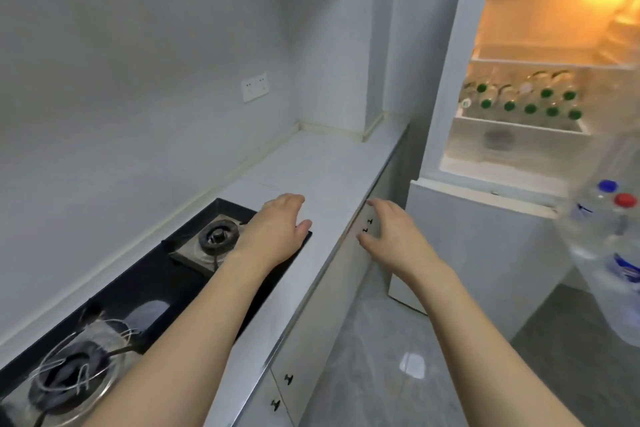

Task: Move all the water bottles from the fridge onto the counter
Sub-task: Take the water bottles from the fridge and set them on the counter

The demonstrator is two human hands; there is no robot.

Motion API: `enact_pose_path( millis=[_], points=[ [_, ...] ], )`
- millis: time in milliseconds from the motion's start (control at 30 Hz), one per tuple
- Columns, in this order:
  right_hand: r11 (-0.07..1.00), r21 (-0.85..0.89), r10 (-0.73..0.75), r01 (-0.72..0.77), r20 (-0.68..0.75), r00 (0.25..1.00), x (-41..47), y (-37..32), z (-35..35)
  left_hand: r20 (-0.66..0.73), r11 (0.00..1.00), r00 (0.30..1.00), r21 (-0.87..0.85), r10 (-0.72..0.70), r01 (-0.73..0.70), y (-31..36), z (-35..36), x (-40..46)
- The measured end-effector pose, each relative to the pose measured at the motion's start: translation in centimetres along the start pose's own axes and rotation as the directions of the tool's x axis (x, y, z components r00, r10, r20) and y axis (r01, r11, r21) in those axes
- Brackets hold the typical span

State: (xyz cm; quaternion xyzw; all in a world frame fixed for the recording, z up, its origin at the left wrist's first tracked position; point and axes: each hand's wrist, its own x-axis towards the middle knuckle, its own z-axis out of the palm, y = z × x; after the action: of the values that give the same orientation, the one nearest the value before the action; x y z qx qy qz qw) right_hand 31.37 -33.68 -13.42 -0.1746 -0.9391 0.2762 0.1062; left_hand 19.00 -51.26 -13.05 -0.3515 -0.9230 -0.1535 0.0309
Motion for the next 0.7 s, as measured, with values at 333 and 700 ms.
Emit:
enact_pose_path(
  millis=[333,700],
  points=[
    [0.987,0.016,0.158,-0.157,-0.065,0.985,5.6,7.2,-3.3,0.05,0.982,0.981,0.001,0.187,-0.187,5.2,3.3,11.4],
    [0.968,-0.017,0.247,-0.252,-0.137,0.959,18.4,11.7,-5.0,0.064,0.96,0.958,-0.055,0.279,-0.276,6.3,5.7,26.6]
  ],
)
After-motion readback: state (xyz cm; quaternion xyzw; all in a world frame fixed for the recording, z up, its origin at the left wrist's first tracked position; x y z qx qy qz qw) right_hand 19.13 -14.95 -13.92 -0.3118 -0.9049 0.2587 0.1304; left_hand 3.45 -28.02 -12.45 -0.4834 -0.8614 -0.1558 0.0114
